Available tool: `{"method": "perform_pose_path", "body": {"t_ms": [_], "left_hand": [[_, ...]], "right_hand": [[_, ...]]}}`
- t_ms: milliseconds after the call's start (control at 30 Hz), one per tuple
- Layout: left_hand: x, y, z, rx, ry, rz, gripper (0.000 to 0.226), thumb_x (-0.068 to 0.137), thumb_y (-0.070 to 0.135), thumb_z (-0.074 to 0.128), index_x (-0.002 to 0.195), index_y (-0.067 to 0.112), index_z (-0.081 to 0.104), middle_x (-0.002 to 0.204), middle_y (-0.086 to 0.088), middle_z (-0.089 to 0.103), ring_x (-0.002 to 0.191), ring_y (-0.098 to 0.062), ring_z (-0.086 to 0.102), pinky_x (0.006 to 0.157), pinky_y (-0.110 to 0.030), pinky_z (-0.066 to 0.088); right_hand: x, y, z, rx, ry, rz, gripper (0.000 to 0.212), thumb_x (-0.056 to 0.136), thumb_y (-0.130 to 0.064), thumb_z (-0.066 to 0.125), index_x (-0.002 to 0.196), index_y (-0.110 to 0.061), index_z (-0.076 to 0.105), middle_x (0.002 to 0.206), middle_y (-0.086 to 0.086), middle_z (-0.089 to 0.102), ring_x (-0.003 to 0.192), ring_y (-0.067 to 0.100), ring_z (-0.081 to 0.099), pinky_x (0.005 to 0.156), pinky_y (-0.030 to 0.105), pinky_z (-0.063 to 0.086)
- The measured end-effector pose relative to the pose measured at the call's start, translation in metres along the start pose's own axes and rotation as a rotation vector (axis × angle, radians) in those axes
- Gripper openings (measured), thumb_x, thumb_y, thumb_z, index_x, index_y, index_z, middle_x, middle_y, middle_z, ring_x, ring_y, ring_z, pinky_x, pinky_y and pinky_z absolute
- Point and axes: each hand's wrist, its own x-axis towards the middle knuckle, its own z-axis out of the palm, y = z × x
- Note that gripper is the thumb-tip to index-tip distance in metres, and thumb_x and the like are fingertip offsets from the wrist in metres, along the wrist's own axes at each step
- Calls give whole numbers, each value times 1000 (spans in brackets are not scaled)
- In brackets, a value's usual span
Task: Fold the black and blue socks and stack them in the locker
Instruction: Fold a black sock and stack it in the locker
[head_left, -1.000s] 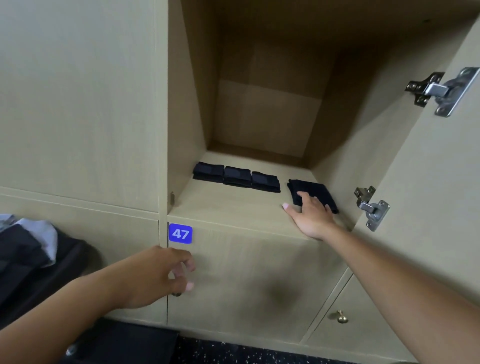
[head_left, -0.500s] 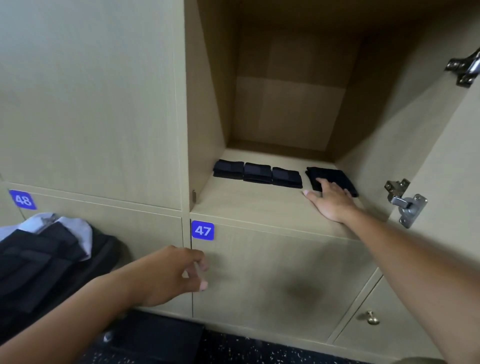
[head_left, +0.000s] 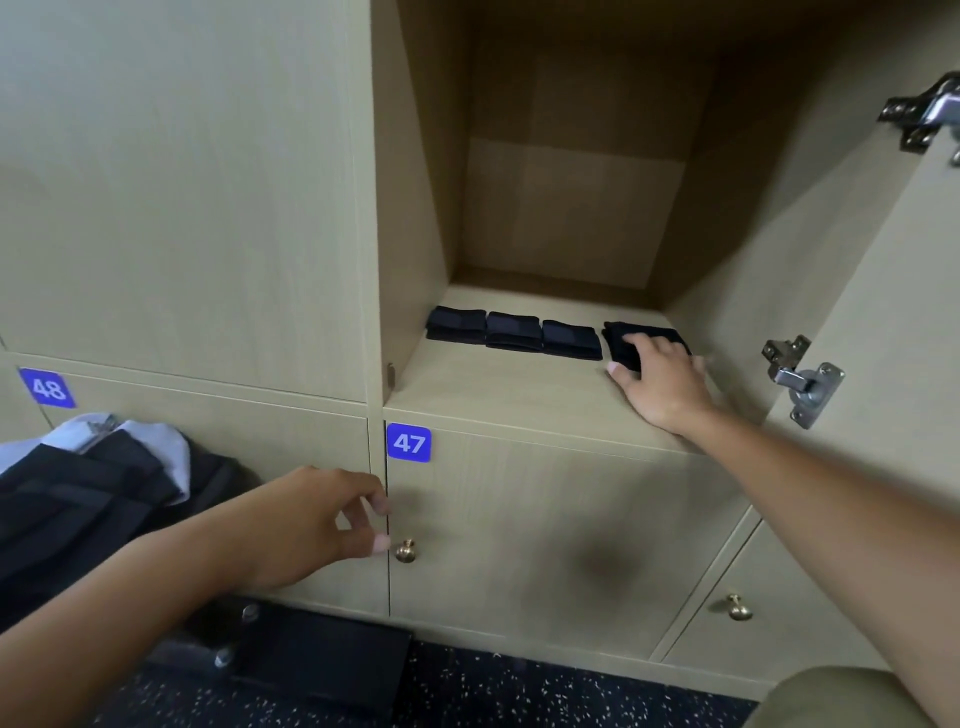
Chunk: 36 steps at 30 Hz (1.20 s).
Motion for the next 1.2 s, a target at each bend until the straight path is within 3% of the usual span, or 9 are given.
{"method": "perform_pose_path", "body": {"t_ms": [233,367,433,600,833,1000,1133,1200], "left_hand": [[-17,-2,-14,-27,30,-23,26,93,53,64,116,40,61,104,21,68,89,-1,63,77,-8,43],[-30,-6,-22,-44,47,-42,26,93,53,63,116,41,60,104,21,67,89,-1,63,75,-11,43],[-35,-8,-26,-53,54,-53,27,94,54,63,117,42,60,107,20,67,90,-2,63,78,-14,44],[-49,-16,-33,-75,68,-86,27,94,52,63,118,39,60,107,16,67,97,-3,62,94,-25,49],[-62,-30,-32,-100,89,-169,33,94,48,66,121,29,63,107,12,68,103,-9,62,95,-26,48],[-65,-57,-33,-115,242,-286,24,94,43,67,111,25,66,99,13,67,92,-9,62,85,-25,45],[-69,-91,-41,61,434,-422,17,91,46,66,102,33,64,106,9,61,110,-19,55,93,-36,42],[-72,-106,-42,119,464,-551,25,90,47,63,112,34,62,120,5,56,119,-26,49,96,-42,37]], "right_hand": [[-39,-56,-20,10,84,-162,36,102,-41,48,131,-22,57,125,1,64,118,24,53,98,40,33],[-66,-100,-43,120,89,-224,27,103,-35,48,121,-21,61,121,-1,65,117,22,53,104,42,38],[-79,-120,-53,155,90,-244,24,103,-36,49,119,-22,60,117,-4,65,115,20,53,105,42,40],[-106,-165,-71,185,53,-336,24,103,-37,47,119,-23,59,119,-8,62,116,17,51,90,34,42],[-127,-201,-59,288,-7,-434,19,101,-39,52,114,-27,59,110,-12,62,100,10,54,79,31,46],[-136,-220,-42,420,-145,-491,17,98,-39,56,114,-32,58,96,-18,61,86,5,57,72,31,45],[-141,-233,-33,468,-230,-523,19,97,-41,58,115,-35,59,88,-19,64,81,1,59,75,35,51],[-143,-237,-29,483,-263,-525,19,96,-40,58,114,-34,60,87,-19,64,81,1,59,77,35,51]]}}
